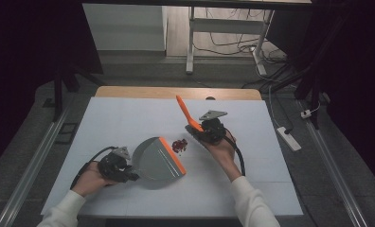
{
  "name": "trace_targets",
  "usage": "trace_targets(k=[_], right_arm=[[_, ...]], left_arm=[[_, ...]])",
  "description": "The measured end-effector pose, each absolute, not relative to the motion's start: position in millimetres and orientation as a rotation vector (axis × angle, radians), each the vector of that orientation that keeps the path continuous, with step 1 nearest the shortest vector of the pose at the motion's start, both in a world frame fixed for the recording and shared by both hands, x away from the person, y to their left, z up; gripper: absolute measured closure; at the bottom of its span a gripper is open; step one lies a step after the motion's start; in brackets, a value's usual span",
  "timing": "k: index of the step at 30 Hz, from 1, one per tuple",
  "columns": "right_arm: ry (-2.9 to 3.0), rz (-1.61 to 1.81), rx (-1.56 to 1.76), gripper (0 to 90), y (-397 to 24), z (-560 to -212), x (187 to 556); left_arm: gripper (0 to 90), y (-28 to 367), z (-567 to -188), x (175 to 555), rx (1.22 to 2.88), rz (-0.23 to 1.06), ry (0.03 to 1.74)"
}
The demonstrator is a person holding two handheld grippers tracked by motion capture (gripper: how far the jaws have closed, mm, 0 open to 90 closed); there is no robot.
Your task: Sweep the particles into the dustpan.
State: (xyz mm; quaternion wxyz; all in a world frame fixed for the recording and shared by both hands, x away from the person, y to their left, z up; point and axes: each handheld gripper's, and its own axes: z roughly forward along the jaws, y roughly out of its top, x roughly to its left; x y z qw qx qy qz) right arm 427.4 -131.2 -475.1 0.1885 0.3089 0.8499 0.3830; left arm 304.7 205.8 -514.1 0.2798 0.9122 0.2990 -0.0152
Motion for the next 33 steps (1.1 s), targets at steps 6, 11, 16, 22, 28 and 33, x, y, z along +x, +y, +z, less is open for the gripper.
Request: trace_targets(k=[6, 11, 16, 22, 28, 33], right_arm=[[2.414, 1.051, 0.866, 70.3, -125.4, -480.8, 429.1], [2.429, 1.035, 0.842, 70.4, -121.2, -483.9, 429.9], [2.452, 1.022, 0.833, 70.4, -114.1, -487.7, 429.0], [2.477, 1.004, 0.801, 70.4, -105.2, -490.7, 427.6], [2.500, 0.999, 0.789, 70.4, -98.3, -491.4, 424.5], [2.534, 1.042, 0.768, 70.4, -91.1, -490.7, 419.4]], left_arm=[[61.6, 204.7, -515.3, 306.9, 2.438, -0.060, 0.809], [61.6, 204.1, -515.9, 308.4, 2.439, -0.075, 0.812], [61.7, 203.1, -516.3, 309.1, 2.437, -0.080, 0.814], [61.6, 202.4, -517.3, 310.6, 2.435, -0.090, 0.816], [61.7, 202.1, -517.8, 310.9, 2.436, -0.096, 0.817], [61.7, 202.1, -518.0, 311.1, 2.438, -0.098, 0.815]])
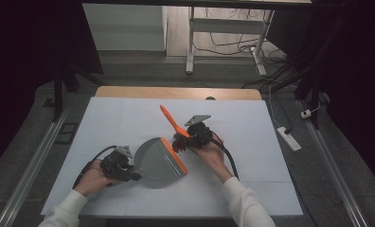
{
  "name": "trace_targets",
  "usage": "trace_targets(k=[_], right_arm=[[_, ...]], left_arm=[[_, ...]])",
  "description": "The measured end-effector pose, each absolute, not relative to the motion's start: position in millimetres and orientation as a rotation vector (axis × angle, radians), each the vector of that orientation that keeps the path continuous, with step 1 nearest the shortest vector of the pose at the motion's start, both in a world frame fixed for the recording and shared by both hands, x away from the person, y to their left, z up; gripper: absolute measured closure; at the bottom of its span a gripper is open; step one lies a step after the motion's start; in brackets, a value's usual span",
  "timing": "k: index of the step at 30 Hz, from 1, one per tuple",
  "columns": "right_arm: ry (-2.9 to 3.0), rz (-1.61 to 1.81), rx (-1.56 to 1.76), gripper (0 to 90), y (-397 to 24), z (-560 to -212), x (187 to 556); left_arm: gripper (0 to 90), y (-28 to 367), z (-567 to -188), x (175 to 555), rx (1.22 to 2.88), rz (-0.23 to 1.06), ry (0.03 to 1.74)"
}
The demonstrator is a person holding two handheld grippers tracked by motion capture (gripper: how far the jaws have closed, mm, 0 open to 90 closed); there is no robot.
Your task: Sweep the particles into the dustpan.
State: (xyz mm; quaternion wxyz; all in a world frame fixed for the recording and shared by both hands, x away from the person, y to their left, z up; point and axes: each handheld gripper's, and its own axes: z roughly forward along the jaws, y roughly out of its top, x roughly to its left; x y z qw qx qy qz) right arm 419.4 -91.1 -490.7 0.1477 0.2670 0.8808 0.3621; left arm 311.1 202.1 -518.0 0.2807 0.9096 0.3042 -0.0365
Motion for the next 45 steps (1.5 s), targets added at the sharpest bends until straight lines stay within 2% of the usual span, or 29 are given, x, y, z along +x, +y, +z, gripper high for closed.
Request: trace_targets(k=[21, 31, 37, 45], right_arm=[[2.656, 1.187, 0.617, 70.4, -51.7, -481.4, 385.0], [2.472, 1.271, 0.698, 70.4, -87.5, -454.2, 395.8], [2.442, 1.204, 0.787, 70.4, -102.6, -462.7, 410.1], [2.438, 1.094, 0.823, 70.4, -100.9, -479.7, 425.2]], left_arm=[[61.7, 201.8, -519.2, 311.3, 2.441, -0.097, 0.813], [61.7, 201.8, -519.2, 311.1, 2.440, -0.099, 0.812], [61.6, 201.8, -519.6, 311.3, 2.442, -0.096, 0.812], [61.7, 201.6, -519.6, 311.2, 2.441, -0.095, 0.812]])
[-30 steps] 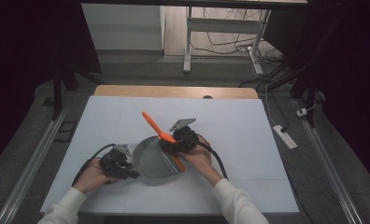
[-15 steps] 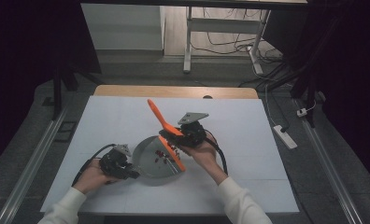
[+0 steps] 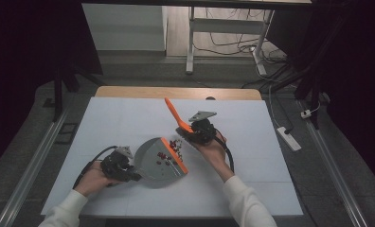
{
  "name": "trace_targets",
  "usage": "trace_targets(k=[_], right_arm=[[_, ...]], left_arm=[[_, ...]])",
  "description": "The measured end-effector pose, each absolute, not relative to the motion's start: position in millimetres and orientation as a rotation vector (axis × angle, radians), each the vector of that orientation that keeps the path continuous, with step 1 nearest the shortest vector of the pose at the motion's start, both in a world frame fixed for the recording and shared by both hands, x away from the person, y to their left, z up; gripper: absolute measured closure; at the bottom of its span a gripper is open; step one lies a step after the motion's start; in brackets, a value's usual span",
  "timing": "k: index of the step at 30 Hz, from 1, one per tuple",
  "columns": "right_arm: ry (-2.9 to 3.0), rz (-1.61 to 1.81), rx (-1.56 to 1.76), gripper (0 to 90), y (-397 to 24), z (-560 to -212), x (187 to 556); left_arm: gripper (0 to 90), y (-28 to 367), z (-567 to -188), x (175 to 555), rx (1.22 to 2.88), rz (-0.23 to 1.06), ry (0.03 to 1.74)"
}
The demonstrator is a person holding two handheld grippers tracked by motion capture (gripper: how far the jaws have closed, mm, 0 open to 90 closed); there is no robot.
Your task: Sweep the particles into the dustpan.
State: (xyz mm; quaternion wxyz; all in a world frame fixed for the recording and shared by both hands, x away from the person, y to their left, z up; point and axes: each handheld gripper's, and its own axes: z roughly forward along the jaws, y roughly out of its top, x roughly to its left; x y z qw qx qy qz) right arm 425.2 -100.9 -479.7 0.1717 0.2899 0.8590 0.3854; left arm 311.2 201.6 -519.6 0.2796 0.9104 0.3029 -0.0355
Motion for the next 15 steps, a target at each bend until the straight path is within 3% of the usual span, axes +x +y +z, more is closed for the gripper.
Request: trace_targets(k=[15], right_arm=[[2.490, 1.024, 0.780, 70.4, -80.7, -495.1, 431.8]], left_arm=[[61.7, 201.5, -520.6, 310.6, 2.440, -0.089, 0.813]])
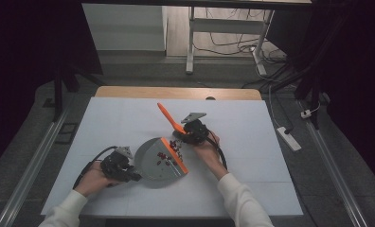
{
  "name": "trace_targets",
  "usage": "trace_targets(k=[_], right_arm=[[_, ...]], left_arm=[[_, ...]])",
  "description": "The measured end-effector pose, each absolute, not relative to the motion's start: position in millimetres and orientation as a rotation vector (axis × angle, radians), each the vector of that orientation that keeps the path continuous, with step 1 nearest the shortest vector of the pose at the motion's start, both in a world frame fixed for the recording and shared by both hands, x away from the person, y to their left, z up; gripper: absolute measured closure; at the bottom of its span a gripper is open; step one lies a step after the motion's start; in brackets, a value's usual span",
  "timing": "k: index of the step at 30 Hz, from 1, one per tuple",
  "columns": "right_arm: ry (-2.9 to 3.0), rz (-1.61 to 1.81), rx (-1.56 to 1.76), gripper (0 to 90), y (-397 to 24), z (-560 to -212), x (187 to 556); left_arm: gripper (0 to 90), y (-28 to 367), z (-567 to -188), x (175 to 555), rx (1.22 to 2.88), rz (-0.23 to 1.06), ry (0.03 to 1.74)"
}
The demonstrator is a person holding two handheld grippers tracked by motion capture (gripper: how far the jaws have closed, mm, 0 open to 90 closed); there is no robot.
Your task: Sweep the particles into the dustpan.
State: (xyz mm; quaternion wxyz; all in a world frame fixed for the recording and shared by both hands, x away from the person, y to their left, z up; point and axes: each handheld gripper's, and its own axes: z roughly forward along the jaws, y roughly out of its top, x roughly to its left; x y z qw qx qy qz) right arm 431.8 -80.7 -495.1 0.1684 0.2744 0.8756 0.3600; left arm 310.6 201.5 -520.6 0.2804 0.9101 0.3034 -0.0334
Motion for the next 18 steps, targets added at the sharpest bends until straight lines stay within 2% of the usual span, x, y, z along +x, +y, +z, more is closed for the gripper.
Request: trace_targets(k=[18], right_arm=[[2.579, 1.076, 0.720, 70.4, -69.8, -494.4, 408.6]], left_arm=[[61.6, 201.4, -519.9, 310.0, 2.436, -0.085, 0.815]])
